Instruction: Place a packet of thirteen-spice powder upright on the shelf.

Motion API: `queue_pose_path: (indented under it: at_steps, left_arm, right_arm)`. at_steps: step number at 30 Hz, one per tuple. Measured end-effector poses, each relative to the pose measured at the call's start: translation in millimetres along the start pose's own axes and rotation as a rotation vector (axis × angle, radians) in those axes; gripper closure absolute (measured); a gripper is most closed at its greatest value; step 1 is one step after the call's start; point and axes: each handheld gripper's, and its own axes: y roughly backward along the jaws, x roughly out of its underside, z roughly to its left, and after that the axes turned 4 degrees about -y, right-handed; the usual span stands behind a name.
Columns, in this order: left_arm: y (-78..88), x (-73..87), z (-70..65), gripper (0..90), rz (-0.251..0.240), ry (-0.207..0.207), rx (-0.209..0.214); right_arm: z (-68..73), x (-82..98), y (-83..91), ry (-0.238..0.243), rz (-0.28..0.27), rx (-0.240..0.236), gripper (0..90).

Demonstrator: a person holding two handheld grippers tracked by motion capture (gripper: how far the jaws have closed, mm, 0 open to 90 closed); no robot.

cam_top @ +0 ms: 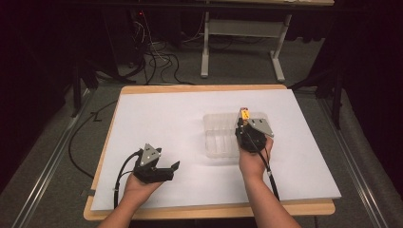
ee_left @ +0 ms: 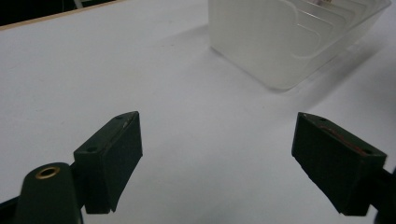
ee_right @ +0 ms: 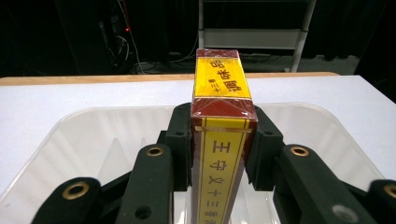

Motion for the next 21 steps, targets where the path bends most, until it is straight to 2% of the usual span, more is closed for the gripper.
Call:
queue_pose_path:
  at_steps: [8,21]
  left_arm:
    - [0.4,0.7,0.9,16.8,0.003,-0.003,0.000]
    - [-0.6,0.5,-0.6,16.8,0.001,0.000,0.005]
  right_arm:
    - [2.1,6.0,-7.1,0.018,0.011,0.008,67.9]
    - [-3.3,19.8,-14.1,0.036,0.041,-0.024,67.0]
